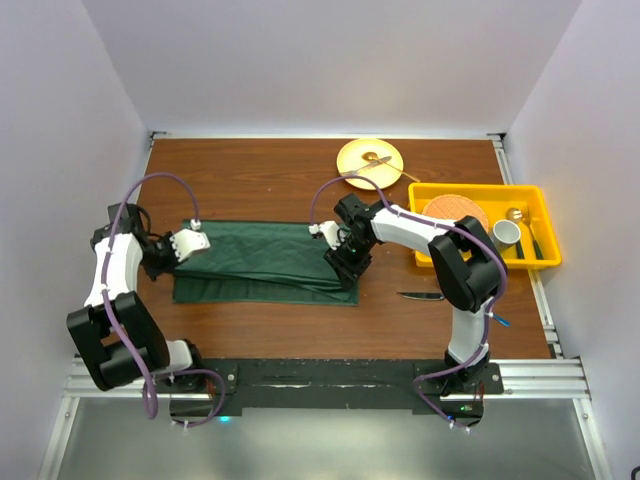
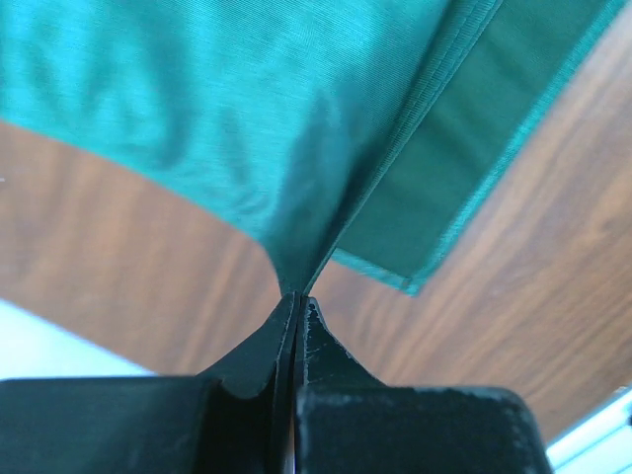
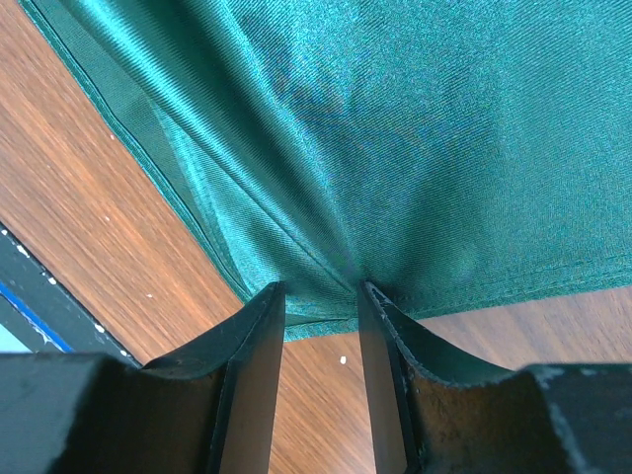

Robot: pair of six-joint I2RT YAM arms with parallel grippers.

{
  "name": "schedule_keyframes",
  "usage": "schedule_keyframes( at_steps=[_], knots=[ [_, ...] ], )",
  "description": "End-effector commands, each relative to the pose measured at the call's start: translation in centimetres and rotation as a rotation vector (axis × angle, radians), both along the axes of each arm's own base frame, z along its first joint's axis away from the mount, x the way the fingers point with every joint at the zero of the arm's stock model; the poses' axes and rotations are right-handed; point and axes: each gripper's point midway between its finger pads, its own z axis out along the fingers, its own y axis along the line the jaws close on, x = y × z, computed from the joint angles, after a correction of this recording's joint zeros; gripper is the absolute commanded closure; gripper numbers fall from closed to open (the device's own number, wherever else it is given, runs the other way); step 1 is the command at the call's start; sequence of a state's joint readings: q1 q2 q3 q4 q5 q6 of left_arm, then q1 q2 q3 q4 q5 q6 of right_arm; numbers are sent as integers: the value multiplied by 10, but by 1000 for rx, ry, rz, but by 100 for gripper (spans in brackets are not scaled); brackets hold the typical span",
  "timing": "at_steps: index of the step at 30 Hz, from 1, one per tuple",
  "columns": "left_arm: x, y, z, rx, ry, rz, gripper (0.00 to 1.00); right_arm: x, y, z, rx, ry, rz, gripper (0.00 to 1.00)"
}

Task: Fold the napkin into a case and place the utensils inside
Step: Smooth out the rectangle-folded napkin at the center of the board.

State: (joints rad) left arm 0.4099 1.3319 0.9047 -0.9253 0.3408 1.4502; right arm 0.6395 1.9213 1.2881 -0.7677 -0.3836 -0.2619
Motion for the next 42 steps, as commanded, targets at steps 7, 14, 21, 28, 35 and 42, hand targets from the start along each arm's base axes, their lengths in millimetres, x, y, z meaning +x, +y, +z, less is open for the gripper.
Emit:
schedule_keyframes(
  at_steps=[7, 14, 21, 28, 35, 42],
  knots=[
    [-25, -9, -31, 4, 45, -43, 100, 5, -3, 0, -20, -23, 11, 61],
    [-11, -6, -12, -76, 34, 35, 61, -1, 13, 37, 84, -5, 43, 57],
    [90, 3, 55, -445, -109, 368, 47, 22, 35, 73, 176, -72, -13, 57],
    [138, 5, 42, -684, -37, 635, 44, 17, 35, 54, 152, -30, -36, 60],
    [159, 17, 12, -722, -32, 772, 41, 12, 23, 21, 81, -16, -32, 62],
    [155, 15, -12, -734, 23, 797, 53, 7, 9, -4, 9, -3, -21, 64]
  ],
)
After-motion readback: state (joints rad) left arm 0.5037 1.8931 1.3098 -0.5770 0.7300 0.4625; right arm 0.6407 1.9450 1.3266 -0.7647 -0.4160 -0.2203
